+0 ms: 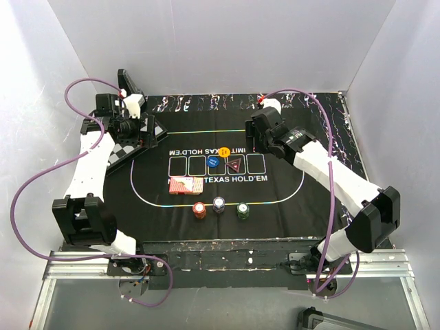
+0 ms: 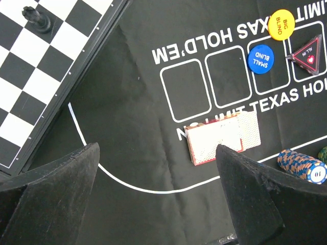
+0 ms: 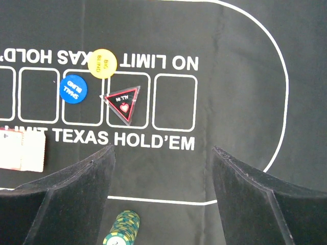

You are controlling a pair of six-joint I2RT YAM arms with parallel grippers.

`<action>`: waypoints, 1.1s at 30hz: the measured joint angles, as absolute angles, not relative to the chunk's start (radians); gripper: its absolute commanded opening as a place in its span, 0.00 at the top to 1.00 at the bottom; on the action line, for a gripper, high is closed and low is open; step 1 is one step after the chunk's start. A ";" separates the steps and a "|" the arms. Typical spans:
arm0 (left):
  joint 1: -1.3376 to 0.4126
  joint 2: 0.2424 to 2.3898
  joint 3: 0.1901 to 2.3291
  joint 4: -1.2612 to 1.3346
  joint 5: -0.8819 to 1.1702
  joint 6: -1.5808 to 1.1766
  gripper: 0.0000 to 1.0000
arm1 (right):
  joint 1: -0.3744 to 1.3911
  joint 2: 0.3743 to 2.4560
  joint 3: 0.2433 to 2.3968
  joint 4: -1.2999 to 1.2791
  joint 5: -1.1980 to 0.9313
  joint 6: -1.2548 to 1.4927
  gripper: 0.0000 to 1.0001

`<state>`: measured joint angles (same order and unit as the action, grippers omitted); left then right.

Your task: Distribute texas hold em gaming equipment

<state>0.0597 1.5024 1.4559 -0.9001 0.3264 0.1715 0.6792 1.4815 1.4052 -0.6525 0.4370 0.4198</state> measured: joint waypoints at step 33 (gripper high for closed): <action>-0.213 1.681 1.388 -0.919 0.537 0.736 0.02 | 0.605 1.241 1.109 -0.609 0.176 0.455 0.16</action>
